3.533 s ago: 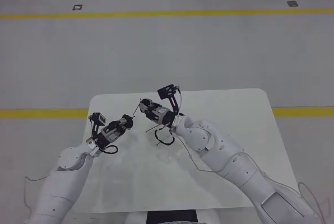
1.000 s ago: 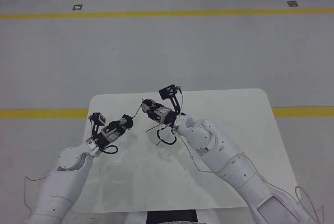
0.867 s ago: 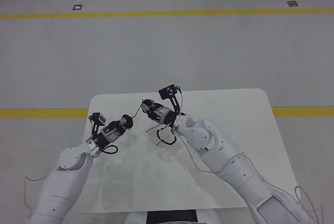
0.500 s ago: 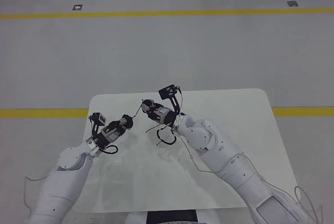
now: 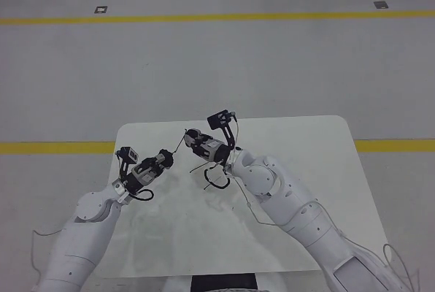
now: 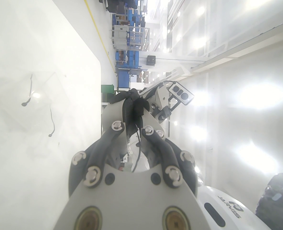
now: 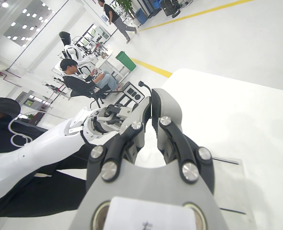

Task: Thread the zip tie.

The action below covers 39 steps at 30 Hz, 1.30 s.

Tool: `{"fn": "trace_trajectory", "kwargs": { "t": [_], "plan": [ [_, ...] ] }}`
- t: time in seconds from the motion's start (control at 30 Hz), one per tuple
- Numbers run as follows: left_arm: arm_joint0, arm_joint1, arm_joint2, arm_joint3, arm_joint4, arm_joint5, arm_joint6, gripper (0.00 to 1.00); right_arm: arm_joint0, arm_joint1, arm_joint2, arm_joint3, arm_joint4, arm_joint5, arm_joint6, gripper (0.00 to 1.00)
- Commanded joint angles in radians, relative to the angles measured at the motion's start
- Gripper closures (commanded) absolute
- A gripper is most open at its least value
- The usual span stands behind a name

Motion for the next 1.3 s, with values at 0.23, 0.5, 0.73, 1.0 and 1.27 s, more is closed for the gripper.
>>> {"fn": "trace_trajectory", "kwargs": {
  "t": [0.23, 0.5, 0.73, 1.0, 1.27],
  "plan": [
    [0.0, 0.0, 0.0, 0.0, 0.0, 0.0, 0.0, 1.0, -0.006, -0.003, 0.004, -0.006, -0.003, -0.002, 0.008, 1.0],
    [0.0, 0.0, 0.0, 0.0, 0.0, 0.0, 0.0, 1.0, -0.006, -0.007, 0.006, -0.001, -0.003, -0.004, 0.004, 1.0],
    [0.0, 0.0, 0.0, 0.0, 0.0, 0.0, 0.0, 1.0, -0.002, -0.011, 0.006, 0.01, -0.004, -0.006, 0.003, 1.0],
    [0.0, 0.0, 0.0, 0.0, 0.0, 0.0, 0.0, 1.0, 0.0, -0.015, 0.006, 0.021, -0.007, -0.005, 0.005, 1.0],
    [0.0, 0.0, 0.0, 0.0, 0.0, 0.0, 0.0, 1.0, -0.003, -0.017, 0.01, 0.024, -0.011, -0.007, 0.01, 1.0]
  ]
}}
